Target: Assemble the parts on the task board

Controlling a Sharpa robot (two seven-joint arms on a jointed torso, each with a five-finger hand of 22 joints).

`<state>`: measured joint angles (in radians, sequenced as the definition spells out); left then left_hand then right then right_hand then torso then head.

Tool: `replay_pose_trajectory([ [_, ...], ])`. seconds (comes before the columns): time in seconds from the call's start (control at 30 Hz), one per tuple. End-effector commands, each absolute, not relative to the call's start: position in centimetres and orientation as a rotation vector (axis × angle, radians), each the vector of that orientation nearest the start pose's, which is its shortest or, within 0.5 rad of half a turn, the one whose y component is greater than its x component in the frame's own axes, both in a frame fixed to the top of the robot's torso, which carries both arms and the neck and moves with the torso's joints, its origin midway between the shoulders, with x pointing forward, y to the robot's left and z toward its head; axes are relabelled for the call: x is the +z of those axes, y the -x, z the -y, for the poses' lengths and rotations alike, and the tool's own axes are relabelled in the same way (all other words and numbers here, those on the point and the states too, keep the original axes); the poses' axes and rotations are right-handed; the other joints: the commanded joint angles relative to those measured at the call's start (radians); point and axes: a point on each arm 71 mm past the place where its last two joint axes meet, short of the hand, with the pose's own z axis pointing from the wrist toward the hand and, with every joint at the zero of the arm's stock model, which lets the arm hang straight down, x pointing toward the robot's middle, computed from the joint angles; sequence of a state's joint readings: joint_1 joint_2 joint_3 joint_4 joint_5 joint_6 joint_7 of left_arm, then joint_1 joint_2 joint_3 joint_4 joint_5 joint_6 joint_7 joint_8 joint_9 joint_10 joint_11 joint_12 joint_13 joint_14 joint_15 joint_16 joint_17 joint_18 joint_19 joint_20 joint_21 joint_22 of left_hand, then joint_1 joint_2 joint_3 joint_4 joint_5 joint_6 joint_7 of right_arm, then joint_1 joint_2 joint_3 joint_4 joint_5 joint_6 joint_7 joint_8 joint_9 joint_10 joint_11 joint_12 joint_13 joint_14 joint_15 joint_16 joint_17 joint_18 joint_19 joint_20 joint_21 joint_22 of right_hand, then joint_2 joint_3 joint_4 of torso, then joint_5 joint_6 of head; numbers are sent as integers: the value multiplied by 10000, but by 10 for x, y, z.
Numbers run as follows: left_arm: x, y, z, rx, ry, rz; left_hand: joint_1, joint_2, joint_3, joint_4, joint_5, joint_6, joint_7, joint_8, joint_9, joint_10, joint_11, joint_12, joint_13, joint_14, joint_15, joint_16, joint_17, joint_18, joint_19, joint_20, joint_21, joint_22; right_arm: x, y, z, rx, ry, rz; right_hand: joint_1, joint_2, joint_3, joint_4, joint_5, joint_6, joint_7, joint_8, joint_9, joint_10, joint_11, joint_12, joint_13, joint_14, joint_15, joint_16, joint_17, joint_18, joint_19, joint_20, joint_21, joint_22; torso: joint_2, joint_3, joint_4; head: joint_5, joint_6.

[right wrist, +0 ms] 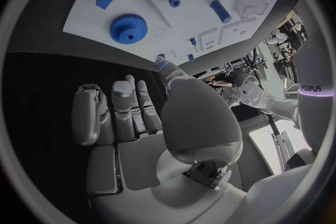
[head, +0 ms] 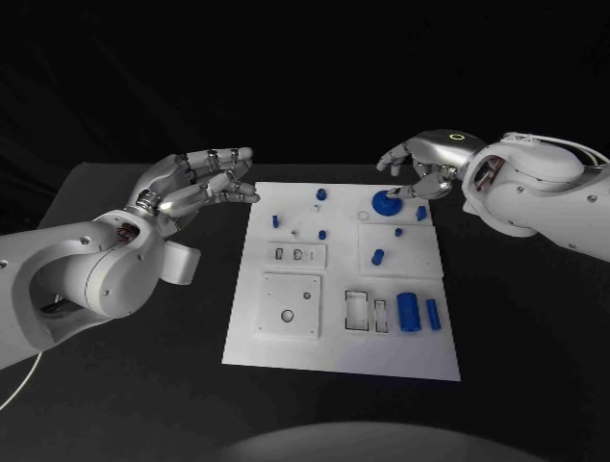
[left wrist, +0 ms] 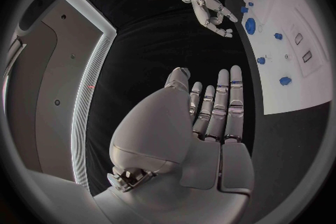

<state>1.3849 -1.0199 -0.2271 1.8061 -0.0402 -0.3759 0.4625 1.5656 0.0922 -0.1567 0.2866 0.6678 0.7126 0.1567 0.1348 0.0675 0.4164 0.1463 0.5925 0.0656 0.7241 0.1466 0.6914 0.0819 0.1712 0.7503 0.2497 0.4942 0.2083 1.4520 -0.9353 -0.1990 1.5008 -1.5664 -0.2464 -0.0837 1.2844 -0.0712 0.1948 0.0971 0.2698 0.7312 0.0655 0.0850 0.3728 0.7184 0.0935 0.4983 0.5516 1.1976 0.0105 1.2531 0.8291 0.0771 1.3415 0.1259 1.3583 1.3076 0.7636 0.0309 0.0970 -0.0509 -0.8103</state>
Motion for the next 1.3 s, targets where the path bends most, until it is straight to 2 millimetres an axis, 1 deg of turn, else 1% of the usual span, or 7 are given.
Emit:
replay_pose_trajectory([
  [0.03, -139, -436, -213, -15995, 9156, -14516, 114, 1, 75, -5, 51, -24, 73, 33, -3, -27, 72, 32, -13, -65, 23, 68, -15, 44, -41, -1, -41, -4, -126, -505, 260, 3485, 3523, -16214, 104, 9, -32, -85, -76, 4, 18, -51, -75, 418, -130, 1306, 957, -221, -74, -154, -240, -49, -175, -56, -173, 1167, -14, 13, -27, -18, -24],
  [0.13, -139, -436, -212, -16002, 9133, -14540, 114, 1, 75, -5, 51, -24, 73, 33, -3, -27, 72, 32, -13, -65, 23, 68, -15, 44, -41, -1, -41, -4, -126, -506, 266, 3263, 3520, -16096, -6, -38, -201, -9, -466, 118, 81, -44, -157, 1157, -366, 4272, 3343, -748, -229, -608, -932, 82, -658, -201, -714, 931, -7, 14, -26, -7, -29],
  [0.17, -139, -436, -212, -16002, 9131, -14548, 114, 1, 75, -5, 51, -24, 73, 33, -3, -27, 72, 32, -13, -65, 23, 68, -15, 44, -41, -1, -41, -4, -126, -507, 268, 3192, 3518, -16082, -133, -51, -295, 89, -778, 160, 72, -30, -166, 2748, -456, 5989, 4961, -513, -218, -354, -419, 77, -691, -206, -766, 927, -3, 17, -21, 1, -31],
  [0.23, -140, -436, -212, -16004, 9130, -14574, 114, 1, 75, -5, 51, -24, 73, 33, -3, -27, 72, 32, -13, -65, 23, 68, -15, 44, -41, -1, -41, -4, -127, -508, 271, 3045, 3498, -16092, -322, 51, -468, 332, -996, 451, 146, 158, -63, 6451, -650, 9575, 8724, 1618, -313, 1850, 3914, -44, -313, -274, -403, 1250, 2, 17, -13, 5, -32],
  [0.3, -140, -437, -212, -16006, 9131, -14596, 117, 1, 77, -6, 51, -23, 75, 34, -3, -28, 73, 32, -13, -65, 23, 69, -16, 44, -42, -1, -40, -3, -128, -509, 272, 2917, 3489, -16157, -411, -33, -591, 434, -860, 673, 180, 326, 81, 8524, -700, 10724, 10192, 3330, -283, 2985, 6815, -140, 57, -307, -20, 1526, -5, 13, -11, 4, -48],
  [0.6, -140, -437, -212, -16009, 9143, -14661, 139, 4, 91, -8, 54, -20, 83, 37, -2, -31, 80, 34, -13, -65, 22, 73, -19, 45, -47, -2, -37, -1, -134, -511, 270, 2474, 3688, -16547, -192, -122, -455, 424, 483, 724, 242, 492, 492, 8524, -726, 10724, 10192, 3732, -324, 3177, 7417, -459, 1259, -339, 1150, 2206, -5, 6, -27, -1, -80],
  [1.3, -142, -438, -211, -16036, 9085, -14815, 169, 9, 111, -10, 56, -8, 90, 45, 0, -27, 93, 40, -11, -59, 20, 81, -22, 46, -53, -4, -32, 2, -151, -520, 257, 2188, 4029, -16818, -101, -237, -350, 327, 772, 156, 254, 566, 1106, 8524, -762, 10724, 10192, 3732, -453, 3177, 7417, -667, 1980, -474, 1819, 2496, -9, 9, -18, -40, -58],
])
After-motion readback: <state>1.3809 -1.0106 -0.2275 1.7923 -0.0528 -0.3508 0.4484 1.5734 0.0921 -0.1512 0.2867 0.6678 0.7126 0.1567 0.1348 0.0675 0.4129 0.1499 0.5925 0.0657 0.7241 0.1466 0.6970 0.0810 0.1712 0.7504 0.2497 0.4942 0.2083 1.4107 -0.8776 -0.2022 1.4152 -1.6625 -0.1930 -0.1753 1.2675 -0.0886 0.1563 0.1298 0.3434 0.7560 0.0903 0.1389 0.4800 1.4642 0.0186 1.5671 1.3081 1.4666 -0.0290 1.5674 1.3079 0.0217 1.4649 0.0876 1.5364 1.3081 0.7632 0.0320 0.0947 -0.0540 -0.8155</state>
